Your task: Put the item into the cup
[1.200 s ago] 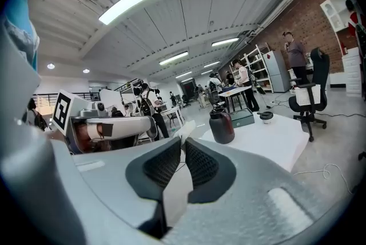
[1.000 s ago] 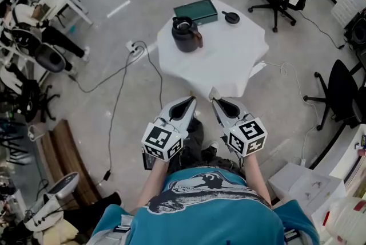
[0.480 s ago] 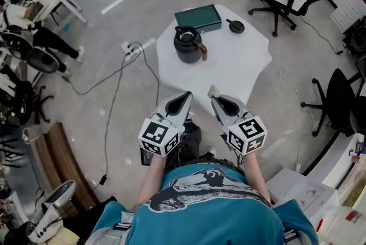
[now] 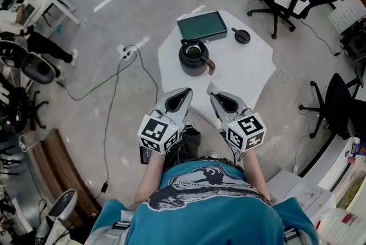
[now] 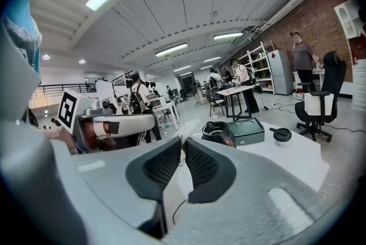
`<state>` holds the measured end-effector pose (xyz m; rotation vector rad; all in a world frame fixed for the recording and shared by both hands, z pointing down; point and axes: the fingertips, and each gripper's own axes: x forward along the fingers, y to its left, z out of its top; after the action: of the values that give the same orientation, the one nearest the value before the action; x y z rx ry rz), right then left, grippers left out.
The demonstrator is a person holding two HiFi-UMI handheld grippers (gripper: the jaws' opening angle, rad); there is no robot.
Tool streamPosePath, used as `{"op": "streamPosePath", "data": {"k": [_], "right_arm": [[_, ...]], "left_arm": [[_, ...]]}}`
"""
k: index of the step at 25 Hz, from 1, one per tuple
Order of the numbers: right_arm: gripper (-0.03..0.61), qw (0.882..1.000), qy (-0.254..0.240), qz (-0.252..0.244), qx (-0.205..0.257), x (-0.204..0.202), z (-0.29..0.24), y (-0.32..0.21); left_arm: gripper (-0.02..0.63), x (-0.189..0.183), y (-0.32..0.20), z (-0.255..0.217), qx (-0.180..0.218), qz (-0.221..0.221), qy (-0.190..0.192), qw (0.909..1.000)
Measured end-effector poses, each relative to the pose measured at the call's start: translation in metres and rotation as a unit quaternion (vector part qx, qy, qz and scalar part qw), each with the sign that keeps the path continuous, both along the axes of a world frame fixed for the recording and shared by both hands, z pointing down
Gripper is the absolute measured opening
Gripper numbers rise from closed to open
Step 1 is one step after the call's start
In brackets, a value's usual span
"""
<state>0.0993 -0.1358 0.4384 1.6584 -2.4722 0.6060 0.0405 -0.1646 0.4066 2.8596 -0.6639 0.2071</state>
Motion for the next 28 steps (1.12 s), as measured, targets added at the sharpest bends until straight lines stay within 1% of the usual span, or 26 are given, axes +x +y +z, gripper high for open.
{"op": "streamPosePath", "data": {"k": [9, 16, 28], "right_arm": [[0.029, 1.0, 0.01, 0.01, -0.012, -0.011, 0.004, -0.057], [0.028, 0.999, 0.024, 0.019, -0.014, -0.023, 0.006, -0.087], [0.029, 0.997, 0.063, 0.011, -0.033, -0.014, 0.014, -0.11]], "left_arm": [[0.012, -0.016, -0.054, 0.005, -0.001, 0.014, -0.004, 0.9999], [0.012, -0.031, -0.082, 0.012, -0.003, 0.027, -0.004, 0.9996], [0.012, -0.031, -0.093, 0.014, -0.009, 0.037, 0.006, 0.9992]]}}
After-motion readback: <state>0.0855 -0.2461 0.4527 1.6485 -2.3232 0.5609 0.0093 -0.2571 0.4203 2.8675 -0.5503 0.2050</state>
